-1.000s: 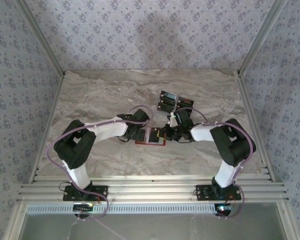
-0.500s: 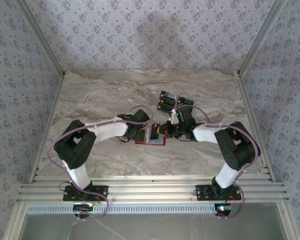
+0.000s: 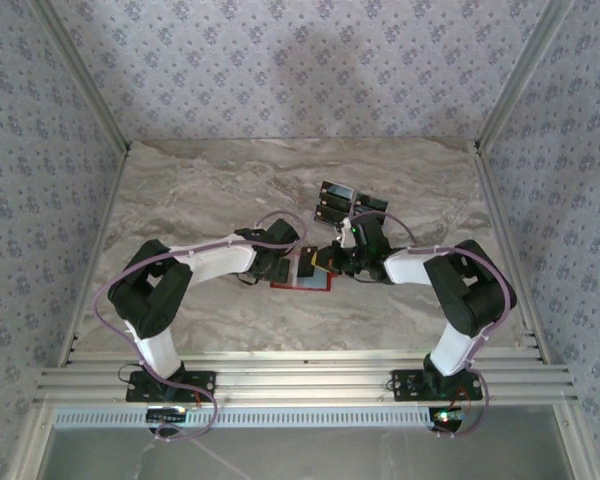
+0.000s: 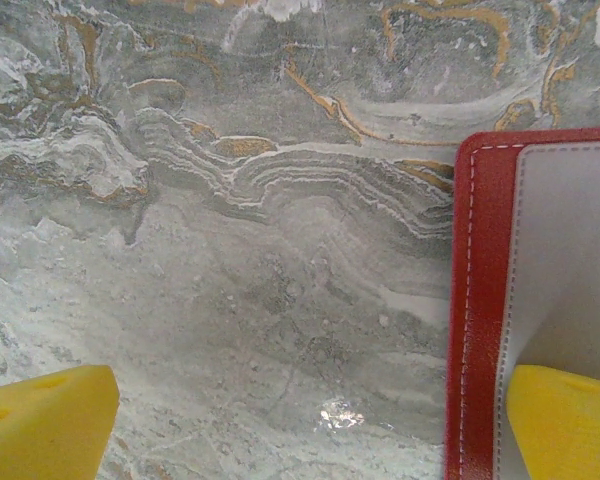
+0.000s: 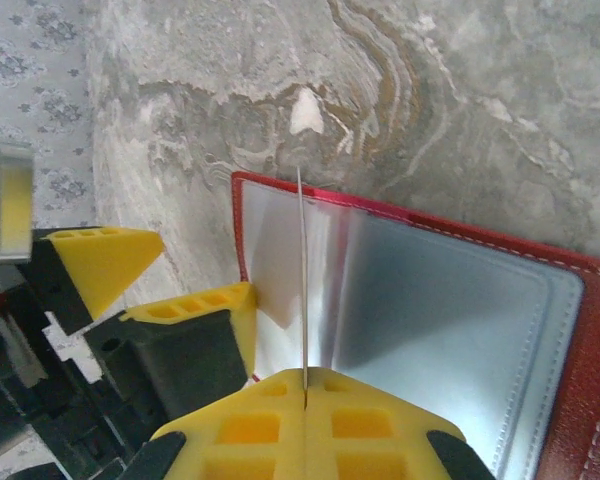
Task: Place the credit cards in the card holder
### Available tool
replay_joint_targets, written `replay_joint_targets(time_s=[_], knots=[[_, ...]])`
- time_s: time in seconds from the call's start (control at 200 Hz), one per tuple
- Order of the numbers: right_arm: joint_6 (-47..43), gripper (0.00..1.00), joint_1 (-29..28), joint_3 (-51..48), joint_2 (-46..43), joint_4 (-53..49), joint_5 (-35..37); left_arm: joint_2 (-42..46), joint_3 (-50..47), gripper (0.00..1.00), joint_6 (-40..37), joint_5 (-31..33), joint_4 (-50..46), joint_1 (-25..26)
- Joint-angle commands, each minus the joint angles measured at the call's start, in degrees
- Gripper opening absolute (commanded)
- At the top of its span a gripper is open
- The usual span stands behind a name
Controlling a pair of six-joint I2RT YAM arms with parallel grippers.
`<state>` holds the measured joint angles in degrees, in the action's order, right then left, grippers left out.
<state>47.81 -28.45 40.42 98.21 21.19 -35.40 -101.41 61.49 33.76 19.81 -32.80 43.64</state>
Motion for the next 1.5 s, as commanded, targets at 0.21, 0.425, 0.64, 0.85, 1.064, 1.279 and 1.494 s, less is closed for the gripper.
replay_joint_targets(time_s=[0.21,0.425,0.64,0.85,1.064,1.279,1.494], knots=[[1.4,0.00,-0.5,-2.6,2.0,3.0,0.2,-0.7,-2.1,0.99,0.2,3.0,-5.4,0.0],[1.9,0.00,-0.8,-3.4,2.4,3.8,-0.3,-0.8,-2.3,0.99,0.3,3.1,-5.4,0.0],[2.6,0.00,-1.3,-3.5,3.2,5.0,-0.9,-0.8,-2.2,0.99,0.2,3.0,-5.3,0.0],[3.6,0.00,-1.9,-3.4,4.5,6.6,-1.0,-0.8,-2.3,0.99,0.3,3.0,-5.3,0.0],[3.4,0.00,-2.1,-3.5,4.5,6.4,-1.0,-0.9,-2.4,0.99,0.3,3.0,-5.2,0.1],[3.2,0.00,-2.1,-3.8,4.9,6.1,-1.4,-0.9,-2.4,1.00,0.3,3.0,-5.2,0.1],[3.2,0.00,-2.0,-3.7,5.8,5.8,-2.0,-0.9,-2.5,0.99,0.3,3.1,-5.1,0.1]])
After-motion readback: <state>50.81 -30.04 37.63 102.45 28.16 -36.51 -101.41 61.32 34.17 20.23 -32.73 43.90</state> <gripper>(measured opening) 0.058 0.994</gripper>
